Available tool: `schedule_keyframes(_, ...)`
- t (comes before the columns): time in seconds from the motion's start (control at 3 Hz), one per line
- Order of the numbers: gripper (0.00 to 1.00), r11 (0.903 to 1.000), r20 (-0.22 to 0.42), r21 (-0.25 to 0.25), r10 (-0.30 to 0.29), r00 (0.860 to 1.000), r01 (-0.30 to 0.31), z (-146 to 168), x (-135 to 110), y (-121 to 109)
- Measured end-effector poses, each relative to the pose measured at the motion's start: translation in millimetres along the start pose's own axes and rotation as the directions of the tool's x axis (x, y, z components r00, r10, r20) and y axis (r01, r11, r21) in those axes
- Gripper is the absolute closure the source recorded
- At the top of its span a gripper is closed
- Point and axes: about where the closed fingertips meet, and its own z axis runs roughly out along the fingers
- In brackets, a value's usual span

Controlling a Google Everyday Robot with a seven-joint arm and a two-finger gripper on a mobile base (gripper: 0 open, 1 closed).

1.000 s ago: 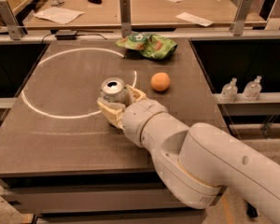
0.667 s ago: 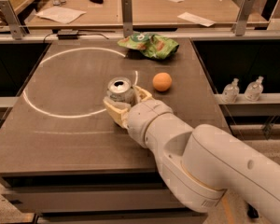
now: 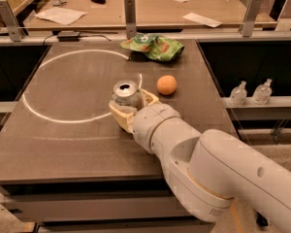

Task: Move 7up can near orange

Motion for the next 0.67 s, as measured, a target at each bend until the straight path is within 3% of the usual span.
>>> schedule_keyframes(0.33, 1.0, 1.0, 0.0, 0.0, 0.0, 1.0, 0.0, 0, 0, 0)
schedule_keyframes(0.67, 1.0, 0.9969, 0.002, 0.077, -0.016, 1.0, 0.016, -1, -5, -23)
